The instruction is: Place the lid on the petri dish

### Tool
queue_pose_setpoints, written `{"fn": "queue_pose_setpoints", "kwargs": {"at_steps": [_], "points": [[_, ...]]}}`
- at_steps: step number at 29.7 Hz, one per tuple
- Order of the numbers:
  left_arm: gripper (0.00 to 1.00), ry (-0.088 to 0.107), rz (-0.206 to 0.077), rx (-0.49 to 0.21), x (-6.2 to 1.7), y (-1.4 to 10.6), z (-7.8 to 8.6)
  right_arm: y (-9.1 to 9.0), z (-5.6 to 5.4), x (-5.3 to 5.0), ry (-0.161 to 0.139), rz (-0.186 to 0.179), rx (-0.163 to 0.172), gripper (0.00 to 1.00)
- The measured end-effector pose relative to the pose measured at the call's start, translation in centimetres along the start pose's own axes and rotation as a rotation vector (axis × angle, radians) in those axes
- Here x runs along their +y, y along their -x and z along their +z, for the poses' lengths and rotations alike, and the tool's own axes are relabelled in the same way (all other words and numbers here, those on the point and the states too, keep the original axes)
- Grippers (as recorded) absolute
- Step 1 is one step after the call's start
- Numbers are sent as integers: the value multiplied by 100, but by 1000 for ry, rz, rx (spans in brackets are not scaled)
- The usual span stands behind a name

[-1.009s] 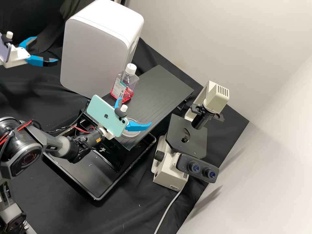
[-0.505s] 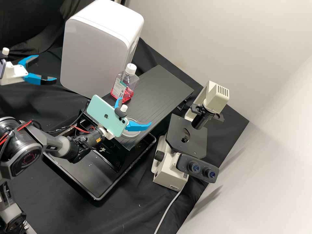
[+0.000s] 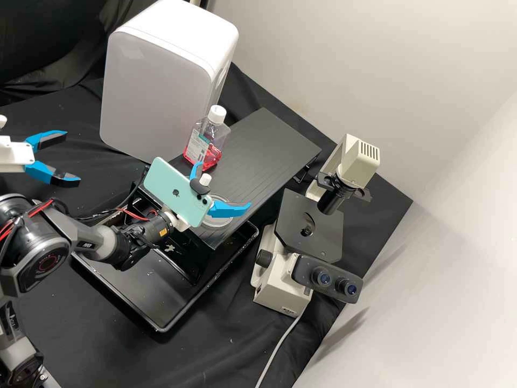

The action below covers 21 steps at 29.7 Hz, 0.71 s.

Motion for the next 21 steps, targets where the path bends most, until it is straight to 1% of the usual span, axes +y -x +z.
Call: {"fn": "queue_pose_setpoints", "kwargs": {"at_steps": [3, 6, 18, 19, 21], "points": [[100, -8, -15, -23, -32, 33, 37, 0, 0, 0, 0, 0, 0, 100], [100, -11, -21, -36, -44, 45, 60, 0, 0, 0, 0, 0, 0, 100], [100, -12, -19, -35, -38, 38, 47, 0, 0, 0, 0, 0, 0, 100], [100, -4, -19, -42, -36, 38, 51, 0, 0, 0, 0, 0, 0, 100], [100, 22, -16, -49, -26, 41, 55, 0, 0, 0, 0, 0, 0, 100]]}}
